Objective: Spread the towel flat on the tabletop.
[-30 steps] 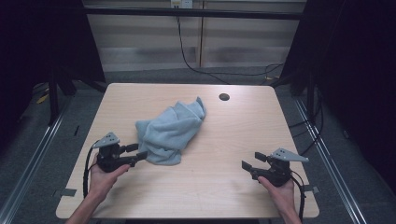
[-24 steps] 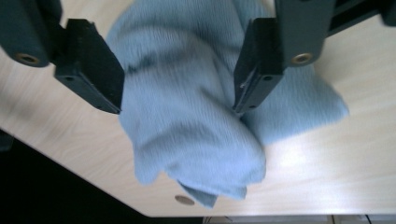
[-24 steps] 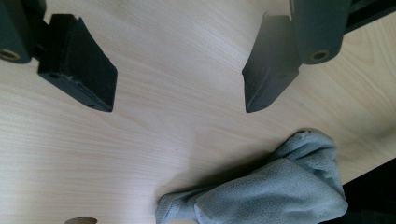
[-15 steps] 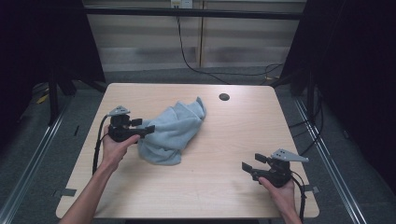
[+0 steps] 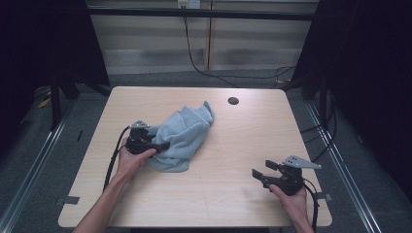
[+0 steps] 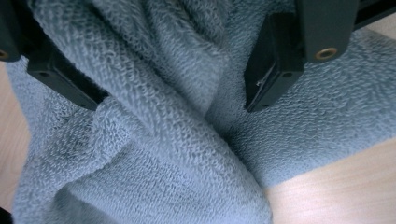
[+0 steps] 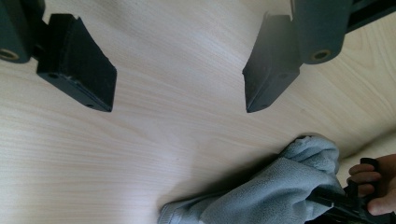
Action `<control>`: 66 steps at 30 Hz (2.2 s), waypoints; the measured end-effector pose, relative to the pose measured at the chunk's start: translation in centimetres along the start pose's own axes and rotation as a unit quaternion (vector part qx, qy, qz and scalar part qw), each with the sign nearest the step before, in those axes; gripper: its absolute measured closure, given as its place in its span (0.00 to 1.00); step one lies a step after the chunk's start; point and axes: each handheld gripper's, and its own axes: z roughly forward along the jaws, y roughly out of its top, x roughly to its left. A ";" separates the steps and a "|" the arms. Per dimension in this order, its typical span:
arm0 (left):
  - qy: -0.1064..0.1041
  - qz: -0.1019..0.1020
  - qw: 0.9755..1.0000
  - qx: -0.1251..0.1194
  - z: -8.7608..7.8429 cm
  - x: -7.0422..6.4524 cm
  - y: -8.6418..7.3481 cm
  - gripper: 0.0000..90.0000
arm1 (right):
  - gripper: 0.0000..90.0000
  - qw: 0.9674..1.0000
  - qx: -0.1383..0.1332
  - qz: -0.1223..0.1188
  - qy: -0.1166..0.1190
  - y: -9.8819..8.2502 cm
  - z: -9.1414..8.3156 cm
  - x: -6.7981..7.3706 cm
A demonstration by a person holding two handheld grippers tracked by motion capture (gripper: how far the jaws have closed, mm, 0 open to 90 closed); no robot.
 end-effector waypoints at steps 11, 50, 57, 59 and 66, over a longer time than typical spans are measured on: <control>0.004 0.007 1.000 -0.008 -0.1 0.0 -0.9 0.50 | 0.28 1.000 0.002 -0.002 -0.003 -0.1 0.1 0.0; -0.083 0.063 0.994 0.022 -4.8 -8.1 -6.7 0.56 | 0.36 1.000 -0.004 0.005 0.024 0.6 -0.2 0.7; -0.106 0.083 0.990 0.036 -5.9 -9.8 -7.4 0.54 | 0.48 0.999 0.012 -0.003 0.050 1.6 1.2 1.2; -0.111 0.076 0.991 0.027 -6.1 -9.8 -7.1 0.52 | 0.53 0.998 0.015 0.001 0.061 2.7 2.3 1.5; -0.129 0.080 0.988 -0.015 -6.8 -9.8 -5.1 0.45 | 0.63 0.996 0.041 -0.039 0.072 5.1 5.9 2.6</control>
